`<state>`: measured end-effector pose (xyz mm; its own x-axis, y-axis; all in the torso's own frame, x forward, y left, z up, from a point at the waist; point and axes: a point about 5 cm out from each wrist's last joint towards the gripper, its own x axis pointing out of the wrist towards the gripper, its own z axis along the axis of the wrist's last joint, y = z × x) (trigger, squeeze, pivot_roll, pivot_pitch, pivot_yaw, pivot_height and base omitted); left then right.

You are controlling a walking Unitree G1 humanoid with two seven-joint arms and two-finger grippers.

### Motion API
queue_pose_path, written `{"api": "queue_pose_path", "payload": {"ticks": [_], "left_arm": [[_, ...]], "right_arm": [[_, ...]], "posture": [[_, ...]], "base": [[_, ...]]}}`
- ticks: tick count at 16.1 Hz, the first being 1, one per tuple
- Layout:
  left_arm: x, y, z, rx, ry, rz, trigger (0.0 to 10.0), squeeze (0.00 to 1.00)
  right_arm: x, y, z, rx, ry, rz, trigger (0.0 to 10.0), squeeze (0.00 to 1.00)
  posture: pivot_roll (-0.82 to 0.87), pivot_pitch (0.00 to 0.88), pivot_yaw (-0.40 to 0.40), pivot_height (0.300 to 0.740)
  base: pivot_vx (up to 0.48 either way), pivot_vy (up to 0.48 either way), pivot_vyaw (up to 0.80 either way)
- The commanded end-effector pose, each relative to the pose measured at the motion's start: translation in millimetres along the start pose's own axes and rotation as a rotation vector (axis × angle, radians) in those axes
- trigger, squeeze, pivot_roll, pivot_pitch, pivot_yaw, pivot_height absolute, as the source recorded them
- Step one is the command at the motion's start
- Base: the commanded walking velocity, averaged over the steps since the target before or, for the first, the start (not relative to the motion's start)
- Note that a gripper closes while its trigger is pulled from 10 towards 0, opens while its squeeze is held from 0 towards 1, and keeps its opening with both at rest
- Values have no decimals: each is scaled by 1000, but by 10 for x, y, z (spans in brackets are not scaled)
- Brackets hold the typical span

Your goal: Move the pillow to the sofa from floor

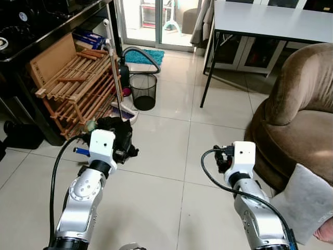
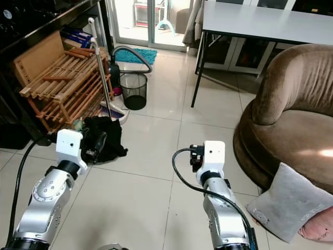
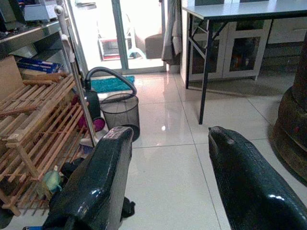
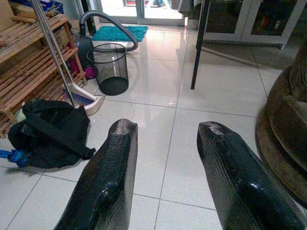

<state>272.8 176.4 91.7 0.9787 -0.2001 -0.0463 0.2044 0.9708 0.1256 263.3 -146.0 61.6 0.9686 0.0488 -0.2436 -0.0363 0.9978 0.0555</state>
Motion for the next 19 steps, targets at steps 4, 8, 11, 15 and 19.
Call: {"api": "queue_pose_path", "payload": {"ticks": [4, 8, 11, 15, 19], "left_arm": [[-257, 163, -259, -68, 308, 129, 10000, 0], [-257, 163, -259, -68, 308, 129, 10000, 0], [-257, 163, -259, -68, 308, 129, 10000, 0], [-257, 163, -259, -68, 308, 129, 10000, 0], [-257, 163, -259, -68, 308, 129, 10000, 0]], "right_arm": [[-70, -133, 96, 71, 73, -113, 10000, 0], [-70, -133, 96, 71, 73, -113, 10000, 0], [-70, -133, 96, 71, 73, -113, 10000, 0], [-70, -133, 96, 71, 73, -113, 10000, 0], [-70, -133, 96, 71, 73, -113, 10000, 0]], "posture": [[56, 0, -49, 740], [56, 0, -49, 740], [56, 0, -49, 740], [56, 0, -49, 740], [56, 0, -49, 740]], "base": [[0, 0, 0], [0, 0, 0], [0, 0, 0], [0, 0, 0], [0, 0, 0]]}}
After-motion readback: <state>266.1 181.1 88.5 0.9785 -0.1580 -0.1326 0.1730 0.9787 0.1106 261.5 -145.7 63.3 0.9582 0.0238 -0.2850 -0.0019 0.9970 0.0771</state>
